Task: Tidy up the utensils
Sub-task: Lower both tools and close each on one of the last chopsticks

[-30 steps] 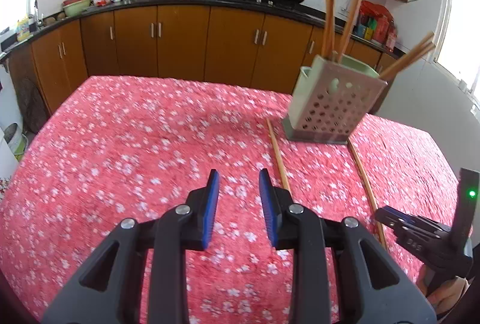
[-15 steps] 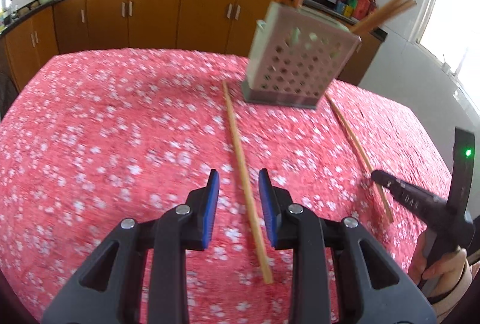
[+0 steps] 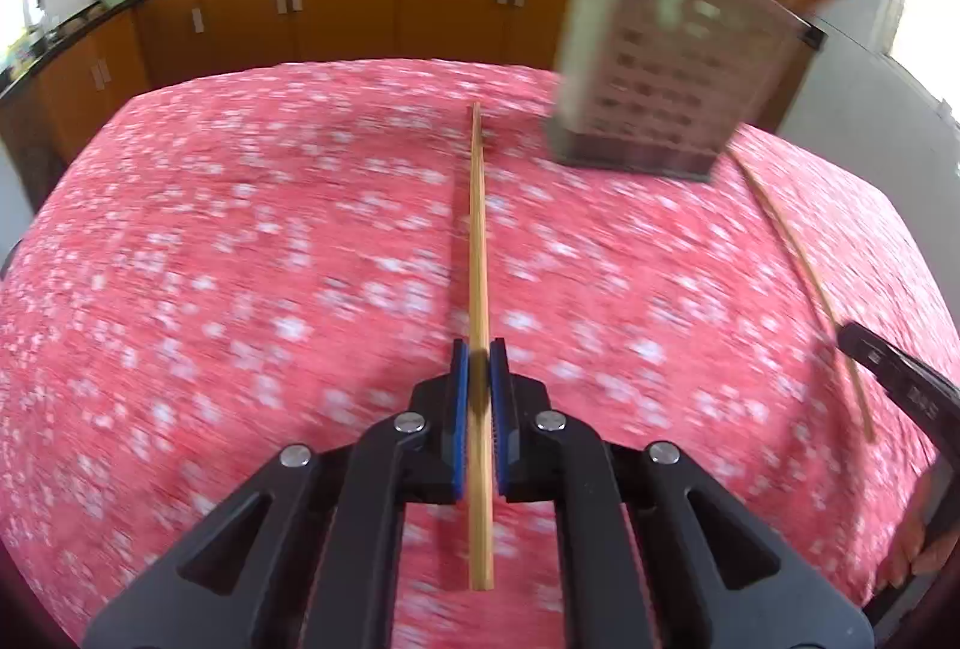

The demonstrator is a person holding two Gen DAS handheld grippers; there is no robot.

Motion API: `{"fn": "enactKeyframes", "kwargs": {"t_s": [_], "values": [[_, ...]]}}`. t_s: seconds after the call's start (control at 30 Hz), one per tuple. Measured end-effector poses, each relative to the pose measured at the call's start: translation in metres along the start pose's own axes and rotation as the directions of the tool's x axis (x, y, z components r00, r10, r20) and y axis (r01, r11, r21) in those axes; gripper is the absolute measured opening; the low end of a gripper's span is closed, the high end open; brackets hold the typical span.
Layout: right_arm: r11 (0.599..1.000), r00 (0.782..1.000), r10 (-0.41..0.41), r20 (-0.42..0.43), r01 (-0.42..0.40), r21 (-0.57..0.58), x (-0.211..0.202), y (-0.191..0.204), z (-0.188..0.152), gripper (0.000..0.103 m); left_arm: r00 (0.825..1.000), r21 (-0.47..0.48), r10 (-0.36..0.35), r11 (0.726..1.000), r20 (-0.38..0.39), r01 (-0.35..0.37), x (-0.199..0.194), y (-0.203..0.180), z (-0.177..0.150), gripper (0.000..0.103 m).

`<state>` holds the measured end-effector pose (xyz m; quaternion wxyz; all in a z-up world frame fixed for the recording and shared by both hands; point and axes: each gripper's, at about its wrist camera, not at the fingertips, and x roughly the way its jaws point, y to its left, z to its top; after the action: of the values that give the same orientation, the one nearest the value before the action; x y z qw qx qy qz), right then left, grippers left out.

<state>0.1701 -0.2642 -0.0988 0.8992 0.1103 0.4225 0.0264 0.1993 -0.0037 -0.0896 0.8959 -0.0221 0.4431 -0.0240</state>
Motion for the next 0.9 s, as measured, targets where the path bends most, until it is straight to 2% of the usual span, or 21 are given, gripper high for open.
{"fn": "enactKeyframes", "kwargs": {"t_s": [0.13, 0.23, 0.37, 0.57, 0.9], "values": [[1.000, 1.000, -0.005, 0.002, 0.005, -0.013, 0.006, 0.002, 0.003, 0.008, 1.000, -0.057, 0.020, 0.998, 0.006, -0.019, 0.008, 0.032, 0.008, 0.008], [0.999, 1.000, -0.021, 0.003, 0.021, -0.034, 0.013, 0.005, 0.006, 0.008, 1.000, -0.053, 0.018, 0.998, 0.009, -0.018, 0.010, 0.042, 0.009, 0.009], [0.997, 0.999, -0.053, 0.006, 0.053, -0.063, 0.020, 0.007, 0.011, 0.008, 0.999, -0.023, 0.026, 0.999, 0.024, -0.025, 0.010, 0.040, 0.008, 0.011], [0.997, 0.999, -0.052, 0.004, 0.053, -0.058, 0.022, 0.006, 0.013, 0.009, 1.000, -0.025, 0.016, 1.000, 0.025, -0.016, 0.011, 0.037, 0.009, 0.015], [0.998, 0.999, -0.040, 0.004, 0.040, -0.049, 0.024, 0.005, 0.013, 0.009, 1.000, -0.036, 0.005, 0.999, 0.027, -0.004, 0.010, 0.039, 0.008, 0.016]]}}
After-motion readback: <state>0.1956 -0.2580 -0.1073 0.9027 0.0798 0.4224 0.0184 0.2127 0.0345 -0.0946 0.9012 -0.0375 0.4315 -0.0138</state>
